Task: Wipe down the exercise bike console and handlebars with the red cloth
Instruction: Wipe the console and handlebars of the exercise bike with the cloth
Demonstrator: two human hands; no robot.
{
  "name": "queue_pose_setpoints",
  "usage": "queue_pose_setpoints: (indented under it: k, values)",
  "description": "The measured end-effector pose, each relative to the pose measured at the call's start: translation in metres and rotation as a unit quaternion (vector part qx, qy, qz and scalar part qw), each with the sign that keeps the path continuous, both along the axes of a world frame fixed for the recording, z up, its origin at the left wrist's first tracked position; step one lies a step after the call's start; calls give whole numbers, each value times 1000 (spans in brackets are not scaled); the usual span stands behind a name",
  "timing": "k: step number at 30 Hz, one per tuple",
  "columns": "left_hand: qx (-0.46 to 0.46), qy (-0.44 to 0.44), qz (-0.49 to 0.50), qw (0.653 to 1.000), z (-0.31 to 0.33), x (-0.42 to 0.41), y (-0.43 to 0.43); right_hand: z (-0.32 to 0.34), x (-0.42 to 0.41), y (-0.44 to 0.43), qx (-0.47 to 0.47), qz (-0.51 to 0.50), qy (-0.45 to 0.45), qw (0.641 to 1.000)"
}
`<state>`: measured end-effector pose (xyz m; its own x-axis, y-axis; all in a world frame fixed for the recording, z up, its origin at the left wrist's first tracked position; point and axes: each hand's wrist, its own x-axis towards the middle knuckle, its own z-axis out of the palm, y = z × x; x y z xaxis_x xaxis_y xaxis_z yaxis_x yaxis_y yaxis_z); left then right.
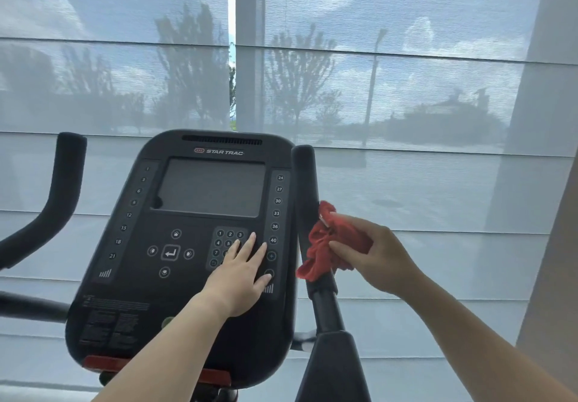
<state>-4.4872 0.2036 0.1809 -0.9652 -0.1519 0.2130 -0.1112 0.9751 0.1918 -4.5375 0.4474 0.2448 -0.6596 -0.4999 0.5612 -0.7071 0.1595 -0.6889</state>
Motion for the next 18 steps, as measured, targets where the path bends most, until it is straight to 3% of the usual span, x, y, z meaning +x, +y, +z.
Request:
queue_pose_setpoints:
  k: [10, 18]
  values:
    - [-15, 3, 4, 1000, -1, -2, 2, -24, -1, -4, -17, 107, -71, 992]
    - [-12, 4, 1, 1000, 0, 0, -1, -18, -1, -8, -10, 36, 42, 998]
